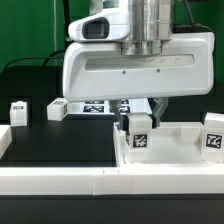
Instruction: Assemble square table
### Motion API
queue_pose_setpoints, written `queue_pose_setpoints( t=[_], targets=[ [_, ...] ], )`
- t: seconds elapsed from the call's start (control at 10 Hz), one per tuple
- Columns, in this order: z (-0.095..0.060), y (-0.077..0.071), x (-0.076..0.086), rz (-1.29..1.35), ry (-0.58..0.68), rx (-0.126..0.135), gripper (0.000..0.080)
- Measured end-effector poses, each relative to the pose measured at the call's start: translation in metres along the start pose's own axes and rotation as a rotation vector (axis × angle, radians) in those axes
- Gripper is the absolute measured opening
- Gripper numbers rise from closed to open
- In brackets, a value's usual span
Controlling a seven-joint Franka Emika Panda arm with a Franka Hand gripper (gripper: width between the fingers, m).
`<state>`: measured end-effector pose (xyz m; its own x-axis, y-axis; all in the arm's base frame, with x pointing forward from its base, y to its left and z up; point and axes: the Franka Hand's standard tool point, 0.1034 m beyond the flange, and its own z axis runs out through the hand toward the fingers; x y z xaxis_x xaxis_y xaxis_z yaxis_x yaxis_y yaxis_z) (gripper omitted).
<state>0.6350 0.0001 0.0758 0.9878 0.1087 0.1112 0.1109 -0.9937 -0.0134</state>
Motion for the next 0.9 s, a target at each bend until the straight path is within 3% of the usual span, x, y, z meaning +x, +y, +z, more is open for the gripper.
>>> queue_pose_setpoints(
  t=[0.6,0.9],
  targets=[
    [0.0006,0.0025,-0.0011,0.699,0.017,0.009,0.0285],
    [0.0017,0.0002,-0.0012,1.057,-0.009,-0.007,0.0287]
  ],
)
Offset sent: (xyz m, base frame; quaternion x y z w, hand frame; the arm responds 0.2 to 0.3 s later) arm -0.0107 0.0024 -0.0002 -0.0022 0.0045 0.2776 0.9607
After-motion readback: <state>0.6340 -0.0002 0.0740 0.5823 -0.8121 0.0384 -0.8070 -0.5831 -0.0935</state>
